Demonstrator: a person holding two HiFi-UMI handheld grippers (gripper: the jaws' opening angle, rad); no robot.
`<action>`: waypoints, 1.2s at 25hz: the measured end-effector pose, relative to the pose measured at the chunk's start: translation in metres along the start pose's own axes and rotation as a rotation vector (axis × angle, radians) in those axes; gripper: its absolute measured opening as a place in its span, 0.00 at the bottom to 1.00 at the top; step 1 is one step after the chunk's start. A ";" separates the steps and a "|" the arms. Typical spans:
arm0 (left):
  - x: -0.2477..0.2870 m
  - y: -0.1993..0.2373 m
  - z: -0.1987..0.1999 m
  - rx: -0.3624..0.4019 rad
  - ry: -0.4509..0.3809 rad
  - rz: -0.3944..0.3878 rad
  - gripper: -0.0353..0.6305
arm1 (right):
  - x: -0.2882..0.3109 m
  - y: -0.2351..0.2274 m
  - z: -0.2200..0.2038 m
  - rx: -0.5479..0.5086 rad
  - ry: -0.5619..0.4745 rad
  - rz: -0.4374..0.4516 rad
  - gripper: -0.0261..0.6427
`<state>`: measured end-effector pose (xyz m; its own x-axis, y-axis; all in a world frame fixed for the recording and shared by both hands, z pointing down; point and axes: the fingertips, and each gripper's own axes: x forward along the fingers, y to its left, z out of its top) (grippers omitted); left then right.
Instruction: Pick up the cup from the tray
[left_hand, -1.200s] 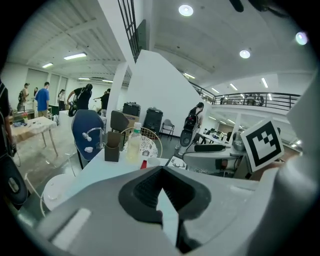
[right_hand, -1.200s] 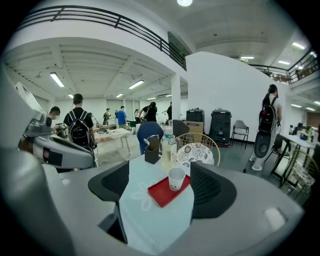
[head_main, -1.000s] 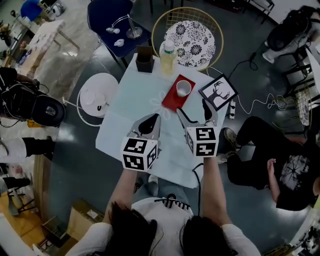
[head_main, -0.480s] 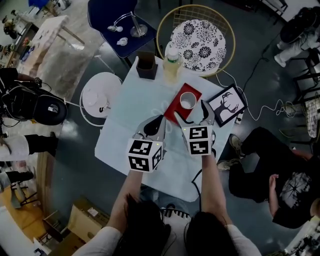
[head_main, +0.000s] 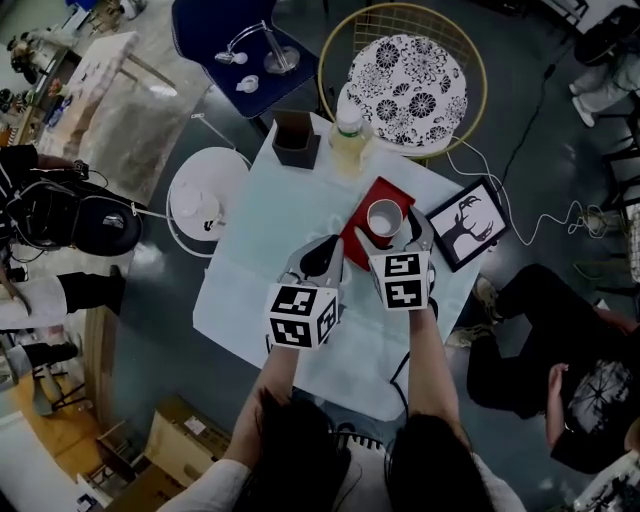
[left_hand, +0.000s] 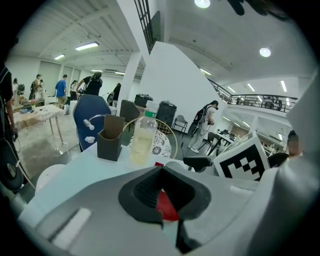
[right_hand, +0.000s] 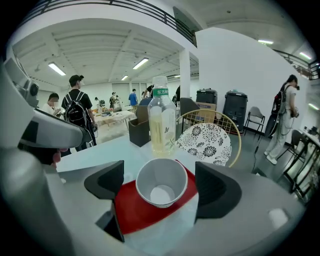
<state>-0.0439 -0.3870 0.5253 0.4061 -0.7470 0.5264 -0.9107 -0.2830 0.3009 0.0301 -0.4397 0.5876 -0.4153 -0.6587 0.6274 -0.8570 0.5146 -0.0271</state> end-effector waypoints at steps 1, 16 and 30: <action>0.003 0.001 -0.002 -0.006 0.004 0.000 0.05 | 0.003 -0.001 -0.002 0.003 0.004 0.000 0.72; 0.017 -0.001 -0.010 -0.039 0.022 -0.005 0.05 | 0.022 -0.006 -0.017 0.035 0.047 0.006 0.61; 0.000 -0.009 -0.008 -0.008 0.039 -0.008 0.05 | -0.007 0.003 -0.004 0.023 0.029 0.019 0.59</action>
<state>-0.0350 -0.3792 0.5293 0.4164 -0.7206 0.5545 -0.9067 -0.2840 0.3118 0.0318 -0.4315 0.5867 -0.4233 -0.6325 0.6486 -0.8558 0.5141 -0.0572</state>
